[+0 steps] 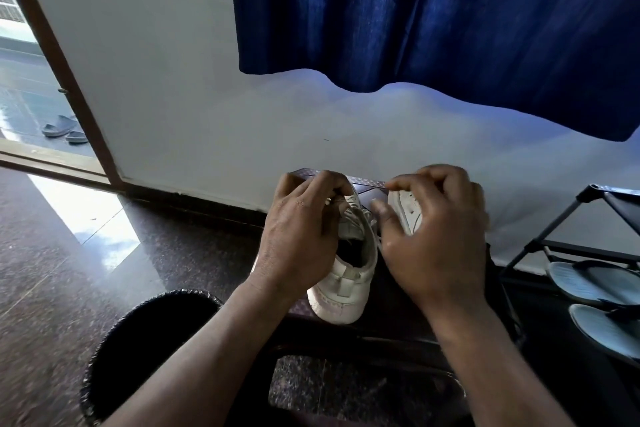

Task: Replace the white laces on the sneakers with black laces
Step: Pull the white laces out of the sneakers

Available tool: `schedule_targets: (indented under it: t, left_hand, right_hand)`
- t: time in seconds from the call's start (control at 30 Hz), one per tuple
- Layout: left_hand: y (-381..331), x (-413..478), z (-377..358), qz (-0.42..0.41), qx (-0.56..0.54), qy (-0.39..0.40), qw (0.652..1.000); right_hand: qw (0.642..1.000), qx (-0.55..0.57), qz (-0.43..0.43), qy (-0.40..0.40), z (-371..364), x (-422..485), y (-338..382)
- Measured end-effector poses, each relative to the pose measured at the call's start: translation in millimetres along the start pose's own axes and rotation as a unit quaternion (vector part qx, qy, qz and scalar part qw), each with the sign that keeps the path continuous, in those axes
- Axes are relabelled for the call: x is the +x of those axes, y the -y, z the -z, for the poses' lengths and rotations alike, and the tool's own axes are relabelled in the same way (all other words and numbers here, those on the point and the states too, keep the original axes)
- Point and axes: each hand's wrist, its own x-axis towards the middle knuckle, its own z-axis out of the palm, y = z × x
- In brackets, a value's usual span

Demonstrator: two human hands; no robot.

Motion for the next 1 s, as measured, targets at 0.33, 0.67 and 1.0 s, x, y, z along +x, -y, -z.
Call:
schedule_targets:
  t: [0.33,0.67,1.0]
  left_hand:
    - [-5,10,3,0.304,-0.588,-0.035,0.748]
    - [13,16,31,0.1,-0.011,0.081,0.992]
    - [-1,21,33,0.293,-0.573,-0.082,0.761]
  right_hand:
    - [0.995,0.082,-0.052,0.028,-27,-15,8]
    - [0.994,0.083,-0.064,-0.002,-32,-20,8]
    - [0.993,0.093,-0.067,-0.015,-35,-22,7]
